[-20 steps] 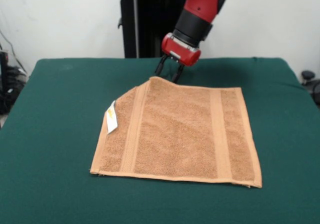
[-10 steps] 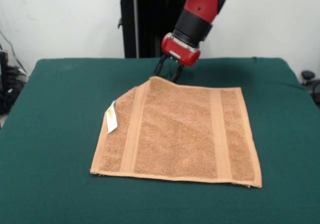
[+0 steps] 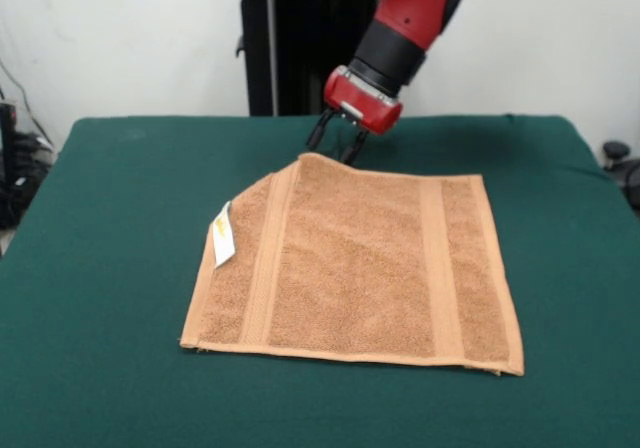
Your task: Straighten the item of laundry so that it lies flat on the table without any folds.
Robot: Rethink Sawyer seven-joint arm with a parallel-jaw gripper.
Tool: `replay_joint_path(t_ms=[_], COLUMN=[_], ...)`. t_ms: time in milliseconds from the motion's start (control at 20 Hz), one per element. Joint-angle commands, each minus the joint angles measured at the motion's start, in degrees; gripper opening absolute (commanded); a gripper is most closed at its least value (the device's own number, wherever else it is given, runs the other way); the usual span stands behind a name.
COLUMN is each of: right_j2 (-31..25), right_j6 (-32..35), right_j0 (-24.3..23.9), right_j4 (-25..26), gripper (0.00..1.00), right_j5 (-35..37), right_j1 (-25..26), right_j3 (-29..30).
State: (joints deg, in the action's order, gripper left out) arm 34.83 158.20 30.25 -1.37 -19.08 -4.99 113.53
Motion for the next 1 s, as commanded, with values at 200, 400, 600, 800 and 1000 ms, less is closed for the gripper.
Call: replay_joint_path(t_ms=[200, 400, 600, 800, 1000], right_j2=[10.3, 8.7, 8.1, 7.5, 7.5], right_j6=[-0.8, -1.0, -0.9, -1.8, 0.0], right_j0=[-8.2, -9.3, -9.6, -10.0, -10.3], right_j4=[-11.1, -8.2, -5.8, -2.6, -1.2], gripper=[1.0, 1.0, 1.0, 1.0, 1.0], right_j5=[6.7, 11.3, 15.1, 19.4, 17.4], right_j1=[3.2, 0.5, -1.7, -4.5, -3.8], right_j3=[-20.4, -20.7, -21.1, -21.5, -21.8])
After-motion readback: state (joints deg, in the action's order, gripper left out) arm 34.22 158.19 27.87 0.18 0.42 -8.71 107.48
